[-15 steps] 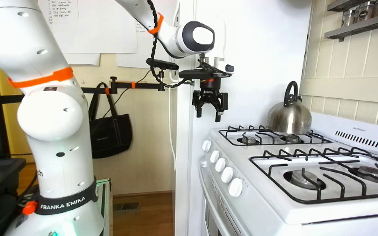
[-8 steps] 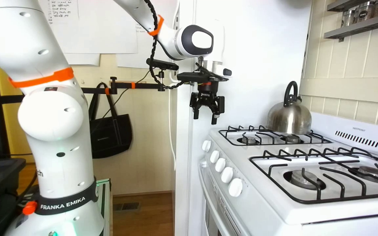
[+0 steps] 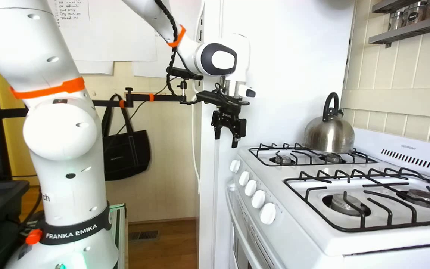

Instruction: Turn the stove's second-last knob to the left

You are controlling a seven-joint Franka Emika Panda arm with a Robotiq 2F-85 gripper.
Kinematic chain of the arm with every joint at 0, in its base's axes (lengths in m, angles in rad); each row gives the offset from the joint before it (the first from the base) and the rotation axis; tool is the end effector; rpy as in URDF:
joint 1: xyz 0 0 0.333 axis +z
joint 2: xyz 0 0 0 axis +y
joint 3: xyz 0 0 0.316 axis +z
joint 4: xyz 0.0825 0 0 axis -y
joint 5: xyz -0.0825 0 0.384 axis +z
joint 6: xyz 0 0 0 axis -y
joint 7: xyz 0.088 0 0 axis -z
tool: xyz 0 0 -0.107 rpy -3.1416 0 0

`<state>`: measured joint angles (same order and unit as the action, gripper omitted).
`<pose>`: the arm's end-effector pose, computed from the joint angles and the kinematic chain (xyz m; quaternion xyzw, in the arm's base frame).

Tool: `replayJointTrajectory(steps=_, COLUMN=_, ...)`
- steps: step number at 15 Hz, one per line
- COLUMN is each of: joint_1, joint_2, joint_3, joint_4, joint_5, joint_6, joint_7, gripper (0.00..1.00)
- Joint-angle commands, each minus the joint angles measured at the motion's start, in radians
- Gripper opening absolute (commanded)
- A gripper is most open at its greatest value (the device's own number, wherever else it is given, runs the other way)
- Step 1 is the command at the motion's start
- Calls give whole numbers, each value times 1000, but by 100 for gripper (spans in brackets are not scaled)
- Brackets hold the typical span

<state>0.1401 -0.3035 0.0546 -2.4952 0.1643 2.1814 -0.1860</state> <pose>0.4225 0.0895 0.3951 -0.9883 -0.1408 0.0051 0.0588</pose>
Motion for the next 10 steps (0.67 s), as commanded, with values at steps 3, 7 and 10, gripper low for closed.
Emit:
replayJointTrajectory(steps=3, joint_1=8, joint_2=22, joint_3=9, joint_4=-11, joint_5=15, joint_6=43, joint_7=2, gripper=100)
replayJointTrajectory(steps=7, joint_1=8, joint_2=28, joint_3=10, joint_4=-8, joint_5=14, joint_6=47, joint_7=2, gripper=100)
replayJointTrajectory(steps=10, joint_1=13, joint_2=55, joint_3=13, joint_4=4, joint_5=35, joint_6=48, joint_7=18, gripper=100)
